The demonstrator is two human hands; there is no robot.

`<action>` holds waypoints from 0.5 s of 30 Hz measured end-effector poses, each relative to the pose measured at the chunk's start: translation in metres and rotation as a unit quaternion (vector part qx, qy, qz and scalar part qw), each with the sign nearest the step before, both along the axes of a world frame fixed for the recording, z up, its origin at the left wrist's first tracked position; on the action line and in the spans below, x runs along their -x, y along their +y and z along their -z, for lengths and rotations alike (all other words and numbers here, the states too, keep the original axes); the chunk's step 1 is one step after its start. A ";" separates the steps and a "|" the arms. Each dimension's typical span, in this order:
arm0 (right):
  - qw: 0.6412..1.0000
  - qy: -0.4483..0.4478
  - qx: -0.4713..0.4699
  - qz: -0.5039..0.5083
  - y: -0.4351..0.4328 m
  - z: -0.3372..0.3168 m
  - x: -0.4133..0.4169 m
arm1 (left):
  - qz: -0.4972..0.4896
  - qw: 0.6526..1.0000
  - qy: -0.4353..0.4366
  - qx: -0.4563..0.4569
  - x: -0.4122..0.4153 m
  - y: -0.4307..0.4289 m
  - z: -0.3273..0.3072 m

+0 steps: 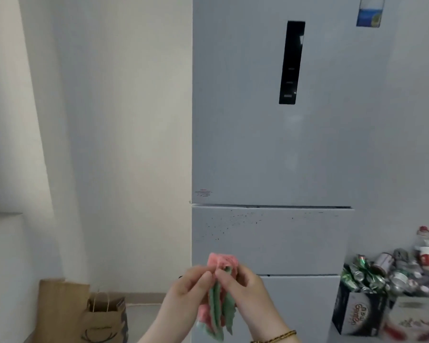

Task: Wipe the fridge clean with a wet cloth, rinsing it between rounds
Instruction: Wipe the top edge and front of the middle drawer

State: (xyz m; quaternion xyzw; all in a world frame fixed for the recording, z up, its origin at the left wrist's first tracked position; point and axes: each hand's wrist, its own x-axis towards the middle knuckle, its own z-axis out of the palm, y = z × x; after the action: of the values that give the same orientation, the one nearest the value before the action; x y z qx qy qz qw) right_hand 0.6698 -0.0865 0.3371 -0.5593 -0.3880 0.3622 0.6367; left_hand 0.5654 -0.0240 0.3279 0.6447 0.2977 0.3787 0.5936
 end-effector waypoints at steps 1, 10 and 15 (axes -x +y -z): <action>1.000 0.004 -0.002 0.008 0.000 0.002 -0.008 | 0.011 1.000 -0.002 0.007 -0.009 0.002 0.002; 0.999 0.000 -0.014 0.046 0.029 0.004 -0.074 | 0.069 0.996 -0.049 0.019 -0.072 0.036 0.006; 0.999 -0.013 -0.027 0.024 0.073 0.001 -0.102 | 0.077 0.994 -0.073 0.006 -0.101 0.079 0.004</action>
State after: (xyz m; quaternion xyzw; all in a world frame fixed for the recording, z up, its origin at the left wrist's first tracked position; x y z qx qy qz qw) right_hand 0.7720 -0.0133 0.3358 -0.5553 -0.3922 0.3289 0.6554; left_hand 0.6662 0.0553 0.3237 0.6329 0.2056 0.3759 0.6449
